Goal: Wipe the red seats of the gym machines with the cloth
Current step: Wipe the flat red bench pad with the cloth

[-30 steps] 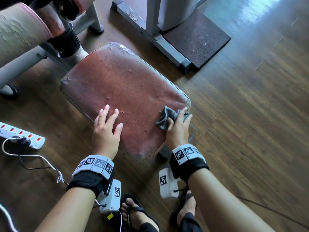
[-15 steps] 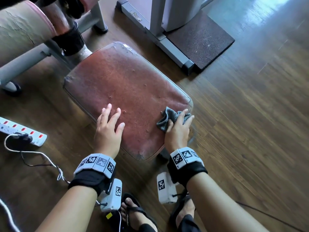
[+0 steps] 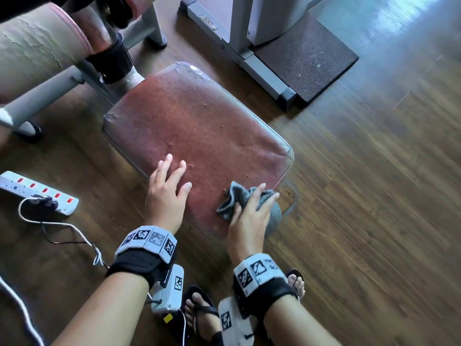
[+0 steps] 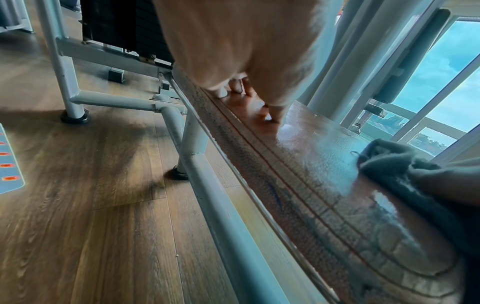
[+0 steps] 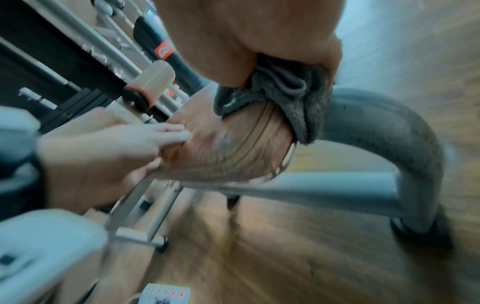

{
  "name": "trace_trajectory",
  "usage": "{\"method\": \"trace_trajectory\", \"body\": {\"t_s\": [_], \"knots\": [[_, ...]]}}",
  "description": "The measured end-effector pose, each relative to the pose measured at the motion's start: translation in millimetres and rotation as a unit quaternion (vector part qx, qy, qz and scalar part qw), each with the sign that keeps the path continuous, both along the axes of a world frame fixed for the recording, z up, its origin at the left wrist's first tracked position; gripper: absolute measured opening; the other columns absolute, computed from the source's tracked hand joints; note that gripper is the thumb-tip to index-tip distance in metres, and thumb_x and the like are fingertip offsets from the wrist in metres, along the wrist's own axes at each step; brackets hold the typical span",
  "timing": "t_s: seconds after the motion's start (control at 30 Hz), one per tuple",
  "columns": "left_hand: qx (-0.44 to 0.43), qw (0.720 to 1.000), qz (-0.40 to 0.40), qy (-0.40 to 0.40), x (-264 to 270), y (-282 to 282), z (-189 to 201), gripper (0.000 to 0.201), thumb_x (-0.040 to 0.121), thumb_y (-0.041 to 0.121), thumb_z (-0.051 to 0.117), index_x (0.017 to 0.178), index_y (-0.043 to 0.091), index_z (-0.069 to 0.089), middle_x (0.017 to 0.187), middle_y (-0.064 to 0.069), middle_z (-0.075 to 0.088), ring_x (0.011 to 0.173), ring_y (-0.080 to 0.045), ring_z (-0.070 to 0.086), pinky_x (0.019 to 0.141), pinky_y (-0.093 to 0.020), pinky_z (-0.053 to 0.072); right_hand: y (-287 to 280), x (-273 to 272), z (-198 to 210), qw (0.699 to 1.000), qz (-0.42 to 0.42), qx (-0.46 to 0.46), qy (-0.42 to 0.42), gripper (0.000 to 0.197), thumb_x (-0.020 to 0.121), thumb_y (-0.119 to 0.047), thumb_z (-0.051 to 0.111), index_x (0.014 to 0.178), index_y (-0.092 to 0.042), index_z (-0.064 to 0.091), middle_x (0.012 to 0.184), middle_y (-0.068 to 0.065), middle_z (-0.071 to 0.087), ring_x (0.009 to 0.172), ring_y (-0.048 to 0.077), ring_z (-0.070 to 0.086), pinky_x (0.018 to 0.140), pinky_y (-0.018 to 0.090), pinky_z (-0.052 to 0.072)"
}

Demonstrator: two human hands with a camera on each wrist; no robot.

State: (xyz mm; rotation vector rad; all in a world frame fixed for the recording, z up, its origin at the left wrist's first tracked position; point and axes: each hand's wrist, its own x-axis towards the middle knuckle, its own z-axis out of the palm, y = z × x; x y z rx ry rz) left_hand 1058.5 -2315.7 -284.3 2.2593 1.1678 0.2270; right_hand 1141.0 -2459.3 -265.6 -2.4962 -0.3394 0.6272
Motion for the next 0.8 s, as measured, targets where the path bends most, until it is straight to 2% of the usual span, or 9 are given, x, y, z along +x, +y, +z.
{"method": "trace_trajectory", "body": {"t_s": [0.1,0.2,0.33,0.43,0.6,0.8], "knots": [[-0.002,1.0,0.002,0.002,-0.1,-0.3,1.3,0.046,0.093,0.021,0.063,0.138,0.021,0.055,0.157,-0.001,0.031,0.144,-0.025,0.026,0.116,-0.04,0.028,-6.3,-18.7,-1.0,0.999,0.027,0.0,0.026,0.07,0.102,-0.028,0.038,0.153,-0.016,-0.008,0.156,0.024,-0.019,0.145,0.036,0.007,0.117,0.037,0.017],[-0.004,1.0,0.003,0.001,0.1,-0.3,1.6,0.046,0.093,0.021,0.064,0.138,0.022,0.055,0.157,0.0,0.031,0.144,-0.024,0.026,0.115,-0.041,0.029,-8.1,0.3,-2.1,0.998,0.03,0.005,0.047,0.072,0.102,-0.027,0.039,0.153,-0.018,-0.011,0.155,0.025,-0.02,0.145,0.04,0.009,0.116,0.04,0.019],[-0.001,1.0,0.003,0.001,0.2,-0.4,0.2,0.046,0.093,0.022,0.064,0.138,0.022,0.055,0.157,0.0,0.032,0.144,-0.024,0.027,0.113,-0.039,0.029,-7.3,19.0,-5.5,0.999,0.017,0.02,0.024,0.07,0.102,-0.025,0.039,0.153,-0.015,-0.008,0.156,0.025,-0.019,0.146,0.038,0.006,0.115,0.036,0.018],[0.001,1.0,0.001,-0.005,-1.0,0.8,-2.9,0.046,0.093,0.022,0.064,0.138,0.022,0.056,0.156,0.0,0.032,0.143,-0.025,0.028,0.114,-0.038,0.029,-6.1,-6.8,-5.3,1.0,0.006,0.027,0.007,0.07,0.102,-0.024,0.04,0.153,-0.014,-0.007,0.156,0.025,-0.018,0.146,0.037,0.007,0.117,0.035,0.015],[0.004,1.0,-0.001,-0.015,-4.9,2.3,-4.5,0.046,0.092,0.025,0.065,0.137,0.024,0.056,0.155,0.002,0.034,0.14,-0.023,0.03,0.112,-0.037,0.029,-11.6,-50.2,-4.5,0.999,0.015,0.034,0.039,0.073,0.101,-0.026,0.038,0.152,-0.019,-0.013,0.156,0.018,-0.024,0.146,0.032,0.006,0.117,0.033,0.016],[0.05,0.998,-0.023,-0.009,-7.5,2.2,-8.8,0.045,0.092,0.027,0.064,0.136,0.021,0.057,0.153,-0.004,0.039,0.137,-0.028,0.035,0.11,-0.049,0.035,-5.7,-7.1,-6.9,0.998,-0.014,0.045,0.039,0.071,0.102,-0.027,0.037,0.153,-0.018,-0.012,0.156,0.021,-0.023,0.146,0.037,0.007,0.115,0.035,0.018]]}}
